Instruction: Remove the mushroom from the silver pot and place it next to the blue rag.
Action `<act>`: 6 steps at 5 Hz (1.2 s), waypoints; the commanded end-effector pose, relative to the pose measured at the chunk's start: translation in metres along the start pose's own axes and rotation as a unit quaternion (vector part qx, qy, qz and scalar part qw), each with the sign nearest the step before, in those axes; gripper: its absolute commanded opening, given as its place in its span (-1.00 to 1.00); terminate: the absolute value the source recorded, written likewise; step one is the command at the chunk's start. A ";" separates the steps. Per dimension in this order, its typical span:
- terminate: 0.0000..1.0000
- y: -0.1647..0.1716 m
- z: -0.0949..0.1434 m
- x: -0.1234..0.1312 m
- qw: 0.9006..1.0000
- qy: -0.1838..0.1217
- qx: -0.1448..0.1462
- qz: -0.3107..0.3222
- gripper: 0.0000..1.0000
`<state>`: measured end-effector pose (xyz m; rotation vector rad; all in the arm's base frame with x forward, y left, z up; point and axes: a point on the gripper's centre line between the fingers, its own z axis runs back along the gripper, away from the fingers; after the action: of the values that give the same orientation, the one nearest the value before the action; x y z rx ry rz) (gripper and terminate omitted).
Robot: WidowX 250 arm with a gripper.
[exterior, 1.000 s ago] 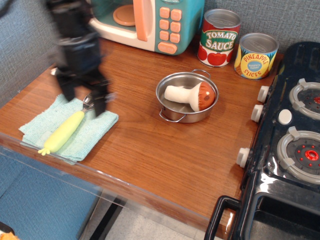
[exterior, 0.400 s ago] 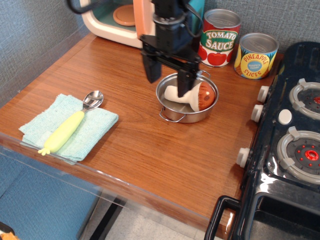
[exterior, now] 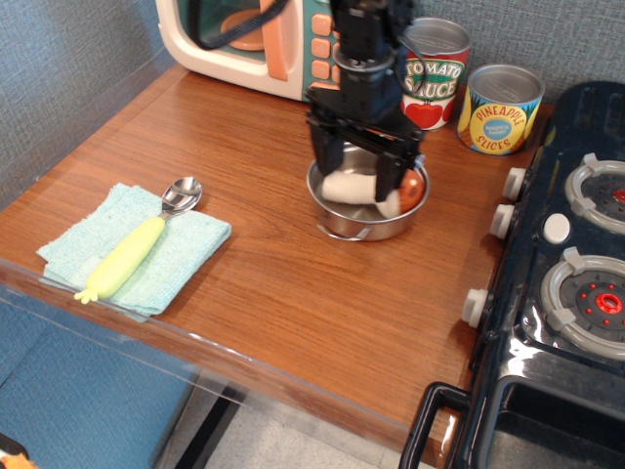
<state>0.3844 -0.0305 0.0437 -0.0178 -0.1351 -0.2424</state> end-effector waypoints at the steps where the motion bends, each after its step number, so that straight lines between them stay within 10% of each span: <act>1: -1.00 -0.002 0.006 0.015 1.000 -0.022 0.019 -0.003 1.00; 2: -1.00 0.007 -0.010 0.012 1.000 -0.004 0.030 0.006 1.00; 3: -1.00 0.008 -0.021 0.007 0.999 0.011 0.035 -0.008 -1.00; 4: -1.00 0.002 -0.012 0.009 0.999 0.008 0.035 -0.031 -1.00; 6: -1.00 0.014 0.075 -0.004 0.995 -0.089 -0.008 -0.052 -1.00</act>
<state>0.3704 -0.0125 0.0926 -0.0622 -0.2479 -0.3362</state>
